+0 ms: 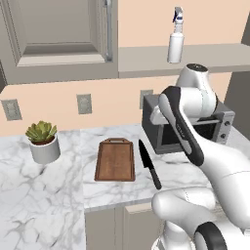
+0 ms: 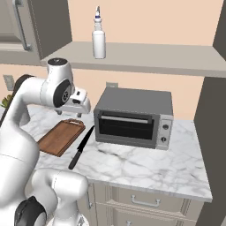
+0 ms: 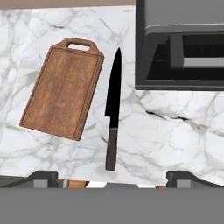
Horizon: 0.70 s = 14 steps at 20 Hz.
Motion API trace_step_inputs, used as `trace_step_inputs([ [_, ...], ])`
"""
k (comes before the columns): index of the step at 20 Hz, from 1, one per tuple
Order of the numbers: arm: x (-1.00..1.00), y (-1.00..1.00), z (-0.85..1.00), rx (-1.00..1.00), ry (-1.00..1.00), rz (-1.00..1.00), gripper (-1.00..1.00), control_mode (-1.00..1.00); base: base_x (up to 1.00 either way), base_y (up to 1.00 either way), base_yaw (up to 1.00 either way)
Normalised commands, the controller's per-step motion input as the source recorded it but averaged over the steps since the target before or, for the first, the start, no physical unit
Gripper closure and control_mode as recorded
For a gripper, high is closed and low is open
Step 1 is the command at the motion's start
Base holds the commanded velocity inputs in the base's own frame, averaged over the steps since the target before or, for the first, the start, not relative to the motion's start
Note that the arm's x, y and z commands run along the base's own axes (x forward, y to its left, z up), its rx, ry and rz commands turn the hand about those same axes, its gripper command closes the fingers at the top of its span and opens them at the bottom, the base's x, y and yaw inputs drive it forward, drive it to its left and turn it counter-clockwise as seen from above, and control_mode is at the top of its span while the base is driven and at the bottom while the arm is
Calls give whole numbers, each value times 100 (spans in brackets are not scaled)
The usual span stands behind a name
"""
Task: Move the cutting board and knife to the sink. Then move spray from the shelves to the counter.
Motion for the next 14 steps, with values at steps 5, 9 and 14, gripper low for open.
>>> trace_step_inputs([
  [5, 0, 43, -21, -5, -9, 0, -100, -100, 0, 0, 0],
  [9, 9, 50, -28, -6, -4, -6, -100, -100, 0, 0, 0],
  [14, 33, 50, -26, -2, -8, -15, -100, -100, 0, 0, 0],
])
